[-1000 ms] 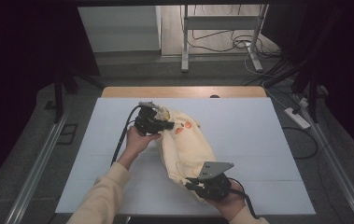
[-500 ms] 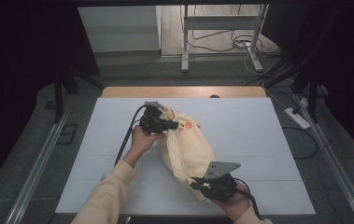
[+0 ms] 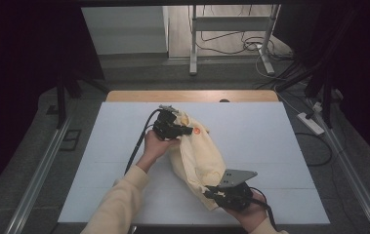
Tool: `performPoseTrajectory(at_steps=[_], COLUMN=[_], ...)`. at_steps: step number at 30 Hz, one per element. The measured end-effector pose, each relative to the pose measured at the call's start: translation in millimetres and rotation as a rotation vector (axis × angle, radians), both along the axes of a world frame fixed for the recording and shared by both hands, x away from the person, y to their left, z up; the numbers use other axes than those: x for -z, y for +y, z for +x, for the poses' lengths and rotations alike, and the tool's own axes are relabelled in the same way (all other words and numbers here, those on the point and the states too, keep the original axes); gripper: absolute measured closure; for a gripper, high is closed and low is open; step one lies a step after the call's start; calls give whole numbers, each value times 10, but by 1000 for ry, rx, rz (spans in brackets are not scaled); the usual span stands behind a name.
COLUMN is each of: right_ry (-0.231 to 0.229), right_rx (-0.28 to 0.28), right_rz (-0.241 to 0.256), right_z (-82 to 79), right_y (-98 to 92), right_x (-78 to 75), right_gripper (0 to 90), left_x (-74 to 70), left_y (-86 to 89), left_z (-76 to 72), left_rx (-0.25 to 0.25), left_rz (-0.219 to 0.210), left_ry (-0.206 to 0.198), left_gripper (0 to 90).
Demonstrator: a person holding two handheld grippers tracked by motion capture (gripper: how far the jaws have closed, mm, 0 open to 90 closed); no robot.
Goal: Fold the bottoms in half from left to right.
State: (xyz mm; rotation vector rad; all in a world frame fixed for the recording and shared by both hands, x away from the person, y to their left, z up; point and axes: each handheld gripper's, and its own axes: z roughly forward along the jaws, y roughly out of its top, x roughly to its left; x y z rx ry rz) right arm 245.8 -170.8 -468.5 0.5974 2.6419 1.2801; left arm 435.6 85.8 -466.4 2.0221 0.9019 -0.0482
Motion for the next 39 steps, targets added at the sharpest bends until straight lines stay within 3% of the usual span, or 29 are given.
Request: performPoseTrajectory(at_steps=[18,31,39], right_ry=[28,66,84], right_rx=[62,118,138], right_rz=[0,-36,-71], right_z=[42,115,157], right_y=[-210,-369,-448], right_x=[12,98,161], right_gripper=[812,812,813], left_x=[152,378,435], left_y=[-254,-450,-488], left_z=[190,268,281], left_rx=[-11,-28,-25], left_rz=[-2,18,33], left_ry=[58,82,89], left_gripper=[830,825,821])
